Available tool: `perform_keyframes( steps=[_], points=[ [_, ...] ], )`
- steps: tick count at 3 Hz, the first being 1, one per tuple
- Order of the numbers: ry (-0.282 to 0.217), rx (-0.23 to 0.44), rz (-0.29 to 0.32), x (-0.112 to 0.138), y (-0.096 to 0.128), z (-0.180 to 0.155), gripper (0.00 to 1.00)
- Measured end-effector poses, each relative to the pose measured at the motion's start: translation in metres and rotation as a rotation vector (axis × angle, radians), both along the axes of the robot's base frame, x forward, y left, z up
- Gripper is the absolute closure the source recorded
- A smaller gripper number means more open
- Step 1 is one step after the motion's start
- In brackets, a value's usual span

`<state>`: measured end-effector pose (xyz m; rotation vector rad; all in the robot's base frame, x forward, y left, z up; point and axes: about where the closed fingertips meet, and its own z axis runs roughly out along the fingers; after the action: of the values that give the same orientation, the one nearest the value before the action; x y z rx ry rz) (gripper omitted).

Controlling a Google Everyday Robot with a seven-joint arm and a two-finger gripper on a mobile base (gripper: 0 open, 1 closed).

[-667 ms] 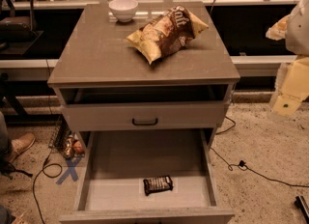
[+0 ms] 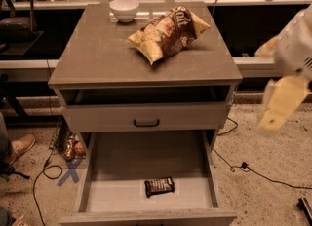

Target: Pick rxbar chocolate from middle drawer and place on counter

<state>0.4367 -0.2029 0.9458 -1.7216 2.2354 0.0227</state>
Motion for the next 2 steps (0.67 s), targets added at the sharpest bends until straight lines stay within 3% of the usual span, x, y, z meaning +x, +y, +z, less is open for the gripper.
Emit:
perform_keyframes(
  steps=[1,2],
  points=[
    [0.11,0.174,0.035,-0.006,0.052,-0.076,0.0],
    [0.228,0.344,0.106,-0.018,0.137,-0.147,0.0]
  ],
)
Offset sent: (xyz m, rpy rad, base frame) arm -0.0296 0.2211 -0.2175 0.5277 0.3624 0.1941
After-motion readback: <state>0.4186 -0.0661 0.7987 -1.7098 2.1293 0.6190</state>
